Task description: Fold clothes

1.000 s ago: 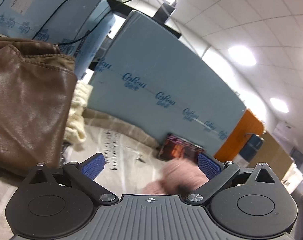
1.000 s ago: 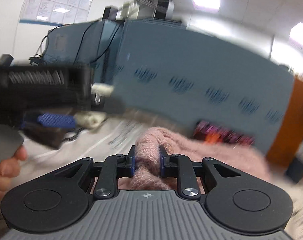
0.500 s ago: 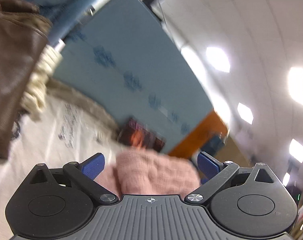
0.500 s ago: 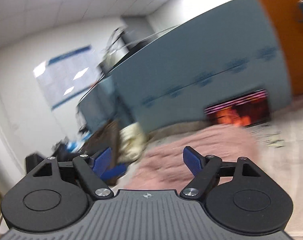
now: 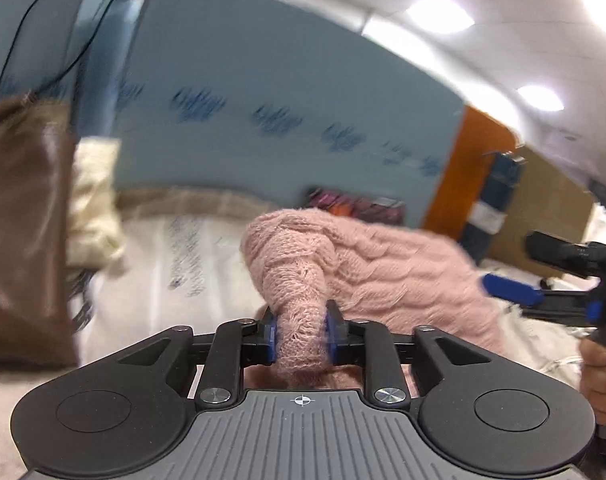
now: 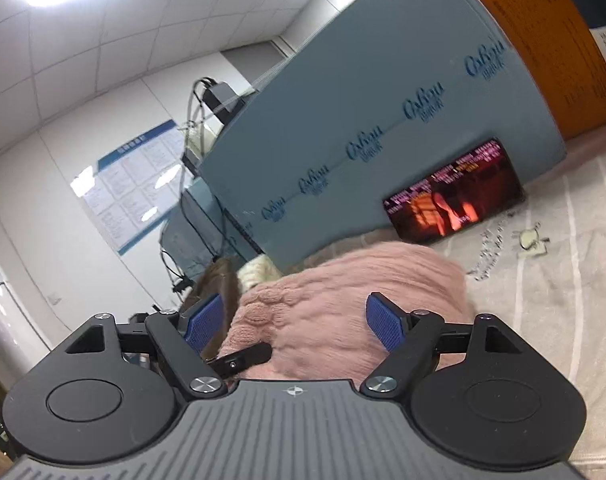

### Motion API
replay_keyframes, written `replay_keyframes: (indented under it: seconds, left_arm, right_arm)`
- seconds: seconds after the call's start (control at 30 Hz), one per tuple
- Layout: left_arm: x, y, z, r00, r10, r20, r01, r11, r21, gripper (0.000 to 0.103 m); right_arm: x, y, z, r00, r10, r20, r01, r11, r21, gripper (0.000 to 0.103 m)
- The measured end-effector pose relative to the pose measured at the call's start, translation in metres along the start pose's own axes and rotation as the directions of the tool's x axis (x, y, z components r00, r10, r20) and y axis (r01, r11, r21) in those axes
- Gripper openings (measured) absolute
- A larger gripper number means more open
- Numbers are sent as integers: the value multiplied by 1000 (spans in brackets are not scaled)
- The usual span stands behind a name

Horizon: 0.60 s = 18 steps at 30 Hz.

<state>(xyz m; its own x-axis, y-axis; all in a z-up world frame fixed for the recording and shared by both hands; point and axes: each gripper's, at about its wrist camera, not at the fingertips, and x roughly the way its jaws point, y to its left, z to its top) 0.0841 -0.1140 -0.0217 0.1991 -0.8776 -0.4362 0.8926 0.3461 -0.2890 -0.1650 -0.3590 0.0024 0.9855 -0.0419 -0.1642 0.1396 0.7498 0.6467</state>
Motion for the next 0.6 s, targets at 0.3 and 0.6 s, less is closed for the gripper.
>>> replay_keyframes:
  seconds: [0.3,0.6]
  left_arm:
    - [4,5,-3,998,69,-14,-69,997,-40,66]
    - [-52,32,-4,995,-24,100,70,874,-481,94]
  right_arm:
    - [28,-20,-17,993,-76,-85,76,997,-1,80]
    - [-7,-29,-13,976,-139,166,117,983,139,95]
